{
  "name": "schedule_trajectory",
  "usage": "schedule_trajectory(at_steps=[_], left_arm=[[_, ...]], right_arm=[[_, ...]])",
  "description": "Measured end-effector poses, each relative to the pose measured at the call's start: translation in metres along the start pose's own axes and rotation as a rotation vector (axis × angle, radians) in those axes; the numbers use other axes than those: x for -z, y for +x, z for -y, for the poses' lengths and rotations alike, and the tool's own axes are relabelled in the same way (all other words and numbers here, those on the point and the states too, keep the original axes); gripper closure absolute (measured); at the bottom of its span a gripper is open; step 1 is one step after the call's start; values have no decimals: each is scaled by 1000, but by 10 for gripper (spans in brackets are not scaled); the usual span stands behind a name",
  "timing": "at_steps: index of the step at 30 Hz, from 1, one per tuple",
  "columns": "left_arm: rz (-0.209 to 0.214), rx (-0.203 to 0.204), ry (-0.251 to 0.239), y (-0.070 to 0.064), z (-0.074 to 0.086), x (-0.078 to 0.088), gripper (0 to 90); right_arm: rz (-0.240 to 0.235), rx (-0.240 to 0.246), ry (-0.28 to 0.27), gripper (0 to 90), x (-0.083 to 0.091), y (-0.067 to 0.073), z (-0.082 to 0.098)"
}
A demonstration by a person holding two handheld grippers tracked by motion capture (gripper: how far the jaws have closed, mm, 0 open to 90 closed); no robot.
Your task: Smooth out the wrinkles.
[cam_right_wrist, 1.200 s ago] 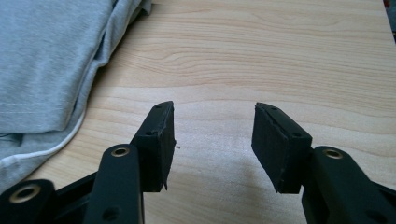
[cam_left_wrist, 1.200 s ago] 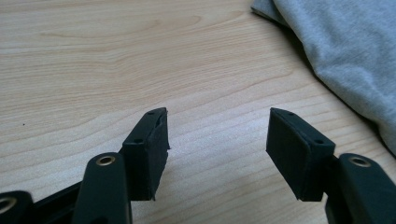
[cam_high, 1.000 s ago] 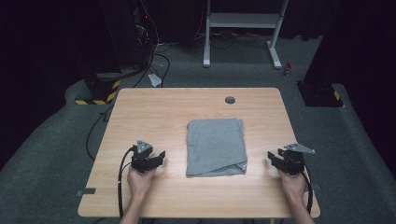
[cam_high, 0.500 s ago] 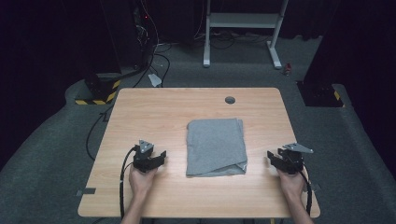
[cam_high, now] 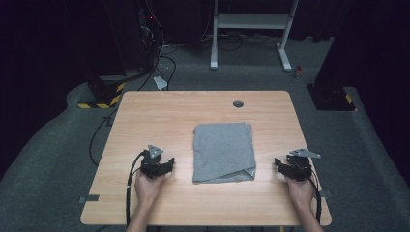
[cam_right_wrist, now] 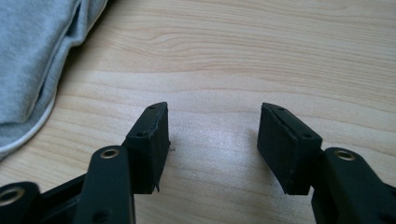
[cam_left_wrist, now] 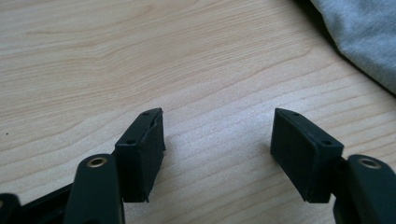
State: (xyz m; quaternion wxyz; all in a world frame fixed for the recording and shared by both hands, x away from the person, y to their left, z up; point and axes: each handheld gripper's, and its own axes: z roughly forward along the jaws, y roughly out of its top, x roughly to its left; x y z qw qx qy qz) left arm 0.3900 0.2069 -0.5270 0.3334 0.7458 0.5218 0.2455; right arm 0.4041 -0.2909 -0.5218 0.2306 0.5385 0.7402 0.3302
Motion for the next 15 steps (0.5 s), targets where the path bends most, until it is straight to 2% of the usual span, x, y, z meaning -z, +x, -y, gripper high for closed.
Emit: schedule_trajectory(at_steps=[3, 6, 15], left_arm=[[7, 5, 3, 0, 0, 0, 328], [16, 4, 7, -1, 0, 0, 301], [31, -3, 10, -2, 1, 1, 273]], right_arm=[[15, 40, 3, 409, 0, 3, 0], [11, 24, 10, 372, -1, 2, 0], [15, 25, 13, 338, 0, 2, 1]])
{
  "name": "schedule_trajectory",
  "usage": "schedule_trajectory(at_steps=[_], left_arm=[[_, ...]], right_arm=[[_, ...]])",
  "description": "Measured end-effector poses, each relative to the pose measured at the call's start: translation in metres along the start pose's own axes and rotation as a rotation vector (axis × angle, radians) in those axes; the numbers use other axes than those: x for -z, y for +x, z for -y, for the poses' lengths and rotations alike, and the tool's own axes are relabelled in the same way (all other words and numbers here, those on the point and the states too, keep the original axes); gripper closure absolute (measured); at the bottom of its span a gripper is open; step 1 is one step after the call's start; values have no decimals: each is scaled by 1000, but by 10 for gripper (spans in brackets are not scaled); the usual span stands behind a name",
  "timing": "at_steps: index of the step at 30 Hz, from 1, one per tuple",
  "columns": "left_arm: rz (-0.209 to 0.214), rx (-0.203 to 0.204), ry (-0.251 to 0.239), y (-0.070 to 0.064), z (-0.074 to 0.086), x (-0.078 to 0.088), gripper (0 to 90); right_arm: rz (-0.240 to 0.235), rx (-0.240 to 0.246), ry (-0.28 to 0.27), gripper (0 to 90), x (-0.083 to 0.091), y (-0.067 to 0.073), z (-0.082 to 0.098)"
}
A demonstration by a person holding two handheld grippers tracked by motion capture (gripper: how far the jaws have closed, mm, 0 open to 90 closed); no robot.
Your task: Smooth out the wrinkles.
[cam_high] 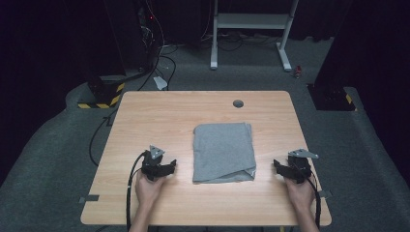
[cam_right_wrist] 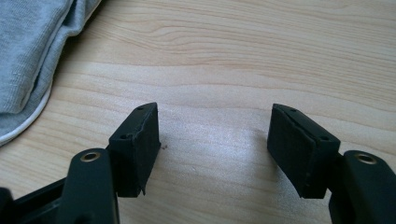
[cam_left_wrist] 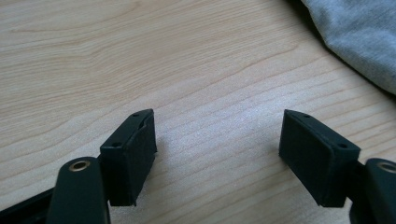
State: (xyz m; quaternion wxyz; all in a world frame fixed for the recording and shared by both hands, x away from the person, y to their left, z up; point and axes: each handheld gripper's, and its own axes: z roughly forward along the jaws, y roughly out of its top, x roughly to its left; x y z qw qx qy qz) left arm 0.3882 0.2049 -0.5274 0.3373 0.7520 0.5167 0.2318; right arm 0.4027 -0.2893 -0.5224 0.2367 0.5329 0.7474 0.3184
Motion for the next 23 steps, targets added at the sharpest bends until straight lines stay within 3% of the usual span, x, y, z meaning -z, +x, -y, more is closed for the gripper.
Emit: schedule_trajectory(at_steps=[23], left_arm=[[3, -3, 1, 0, 0, 0, 268]], right_arm=[[-12, -7, -1, 327, 1, -1, 1]])
